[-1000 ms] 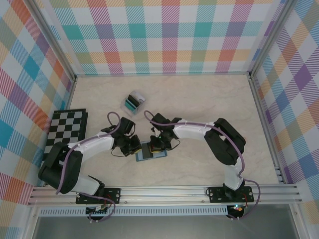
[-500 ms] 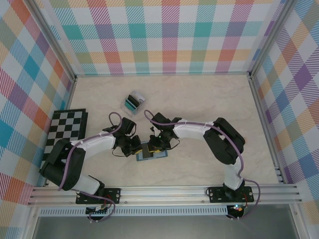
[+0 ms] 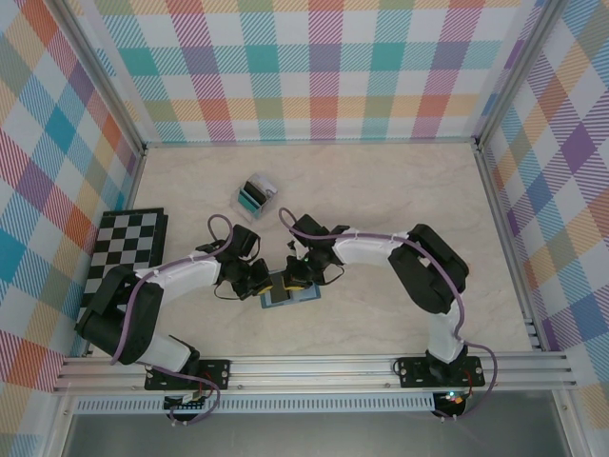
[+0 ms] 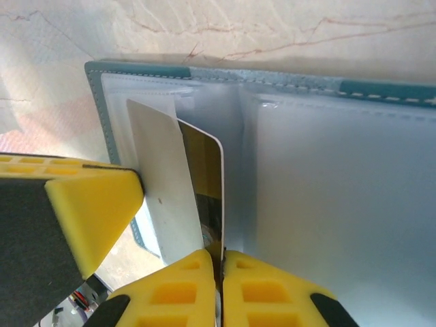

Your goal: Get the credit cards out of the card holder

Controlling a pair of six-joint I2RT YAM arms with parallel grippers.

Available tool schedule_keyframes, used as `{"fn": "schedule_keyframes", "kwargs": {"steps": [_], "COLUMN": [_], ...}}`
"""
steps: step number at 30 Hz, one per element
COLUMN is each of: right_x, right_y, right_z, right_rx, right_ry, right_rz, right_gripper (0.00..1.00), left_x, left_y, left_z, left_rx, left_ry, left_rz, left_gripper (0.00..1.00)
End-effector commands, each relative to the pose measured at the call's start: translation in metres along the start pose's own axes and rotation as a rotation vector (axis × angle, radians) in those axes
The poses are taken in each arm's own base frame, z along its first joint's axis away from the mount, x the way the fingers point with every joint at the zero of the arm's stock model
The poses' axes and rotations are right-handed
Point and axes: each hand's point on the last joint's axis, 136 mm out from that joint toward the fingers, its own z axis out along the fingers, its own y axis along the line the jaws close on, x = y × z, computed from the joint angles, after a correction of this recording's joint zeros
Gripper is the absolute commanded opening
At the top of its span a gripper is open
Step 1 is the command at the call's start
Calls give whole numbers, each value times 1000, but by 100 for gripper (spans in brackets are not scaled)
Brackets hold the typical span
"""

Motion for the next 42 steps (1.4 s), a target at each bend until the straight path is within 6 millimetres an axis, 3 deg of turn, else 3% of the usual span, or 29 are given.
{"fn": "schedule_keyframes", "kwargs": {"steps": [1,9,15,24,29,36,40,42], "right_x": [1,3,2,-7,-15,-22,-26,-26], "right_y": [-18,-24,-18,-12,-12,-5,-1,5], "right_z": [-17,-48,-51,-64,-76,-84,-102,-113], "right_rx": [69,86,49,57,74,59,67,57], "right_ry": [-44,-103,-97,-152,-230,-284,-352,-388], "right_rz": [5,-35,-41,-64,-78,-89,-112,-137], "right_gripper": [6,6,6,6,6,5,5,5], "left_x": [10,6,1,-14,-16,-10,-12,-14], "left_y": [27,16,3,-11,-18,-50,-53,-59], "left_z": [6,5,-4,-36,-42,-40,-46,-53], "left_rx": [-100,-61,-27,-45,-7,172,180,204], "left_ry": [17,21,1,-89,-113,-72,-96,-109], "left_rz": [-8,-3,7,52,41,53,58,68], "left_gripper": [6,5,5,15,23,24,25,31]}}
